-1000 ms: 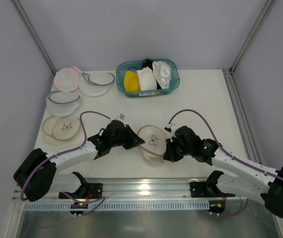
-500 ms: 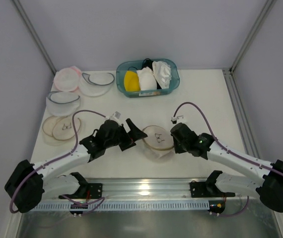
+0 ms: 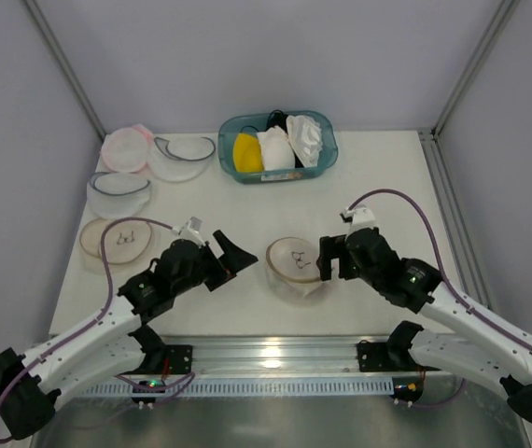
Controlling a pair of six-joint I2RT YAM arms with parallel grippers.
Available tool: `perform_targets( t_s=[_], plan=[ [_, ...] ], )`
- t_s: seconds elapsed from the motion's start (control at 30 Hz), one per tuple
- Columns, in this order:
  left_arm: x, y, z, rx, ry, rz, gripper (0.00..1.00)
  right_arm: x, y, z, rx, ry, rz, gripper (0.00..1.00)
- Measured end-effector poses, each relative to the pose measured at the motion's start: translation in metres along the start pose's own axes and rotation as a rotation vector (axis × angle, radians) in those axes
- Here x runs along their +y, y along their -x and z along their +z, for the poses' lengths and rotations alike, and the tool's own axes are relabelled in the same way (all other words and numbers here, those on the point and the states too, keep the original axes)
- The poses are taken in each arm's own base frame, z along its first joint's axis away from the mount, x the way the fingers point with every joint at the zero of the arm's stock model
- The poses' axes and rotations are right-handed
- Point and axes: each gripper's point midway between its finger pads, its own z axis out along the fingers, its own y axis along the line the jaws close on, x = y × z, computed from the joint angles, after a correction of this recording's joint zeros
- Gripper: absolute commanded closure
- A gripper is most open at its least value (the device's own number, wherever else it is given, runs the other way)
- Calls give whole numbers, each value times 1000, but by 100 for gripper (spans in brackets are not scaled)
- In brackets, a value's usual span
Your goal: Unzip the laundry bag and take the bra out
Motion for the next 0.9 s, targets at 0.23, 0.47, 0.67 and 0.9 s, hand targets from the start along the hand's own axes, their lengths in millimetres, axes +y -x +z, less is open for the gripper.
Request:
perform_targets(
  t_s=[0.23, 0.47, 0.67, 0.9],
  plan=[
    [18, 0, -13, -31, 33, -7, 1, 61, 5, -7, 18, 291, -65, 5],
    [21, 2, -22, -51, 37, -14, 1, 111, 8, 6, 87, 427, -131, 21],
    [25, 2, -27, -62, 36, -25, 0, 126, -2, 29, 157, 429, -166, 39],
    [32, 2, -31, -75, 46, -26, 0, 132, -24, 50, 254, 423, -189, 64]
  ],
)
